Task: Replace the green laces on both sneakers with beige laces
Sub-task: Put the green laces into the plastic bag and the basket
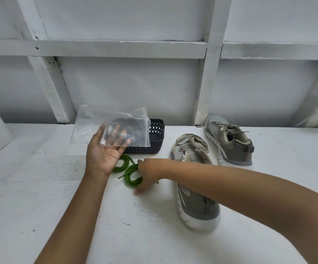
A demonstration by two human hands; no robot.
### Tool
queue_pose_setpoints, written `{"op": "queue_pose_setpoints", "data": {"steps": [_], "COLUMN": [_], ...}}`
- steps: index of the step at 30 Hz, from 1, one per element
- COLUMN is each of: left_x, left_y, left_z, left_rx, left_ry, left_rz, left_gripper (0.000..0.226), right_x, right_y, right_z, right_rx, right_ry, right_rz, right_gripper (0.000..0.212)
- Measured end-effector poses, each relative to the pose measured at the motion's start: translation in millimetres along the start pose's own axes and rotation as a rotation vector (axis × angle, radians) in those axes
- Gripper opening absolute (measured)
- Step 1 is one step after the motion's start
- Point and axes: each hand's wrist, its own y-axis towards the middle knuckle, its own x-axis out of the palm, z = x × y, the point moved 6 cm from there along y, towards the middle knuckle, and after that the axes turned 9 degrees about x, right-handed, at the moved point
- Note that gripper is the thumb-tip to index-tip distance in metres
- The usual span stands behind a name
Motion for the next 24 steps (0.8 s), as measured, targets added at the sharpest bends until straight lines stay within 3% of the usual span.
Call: {"op": "queue_pose_setpoints", "data": {"steps": [6,11,16,19,22,24], "left_x": [-3.5,-7.4,-5.8,-6.2,-8.0,-8.5], "left_y": [-4.8,-5.5,-6.6,-6.0,-3.5,-1.2], "left_z": [0.8,0.9,0.8,1.6,3.6,5.8], "left_rx": [0.001,-0.005,-0.006,-0.003,0.006,0.014], "left_ry": [0.014,0.027,0.033,0.024,-0.007,-0.028], "left_rz": [-0.008,-0.002,-0.009,-0.003,0.003,0.001], "left_gripper": [0.013,0.013,0.012,0.011,0.013,0.013], "right_x": [-2.2,-1.0,4.6,2.2,-0.6,-7.7], "right_y": [8.1,6.7,5.0,3.3,3.2,-1.2], "right_z": [5.3,2.8,0.7,4.4,13.6,21.5], "right_rx": [0.003,0.005,-0.008,-0.021,0.001,0.024], "right_ry": [0.026,-0.032,-0.094,-0.095,-0.031,0.073], "right_rz": [0.167,0.183,0.145,0.141,0.122,0.127], "right_gripper": [0.040,0.021,0.023,0.013,0.025,0.021]}}
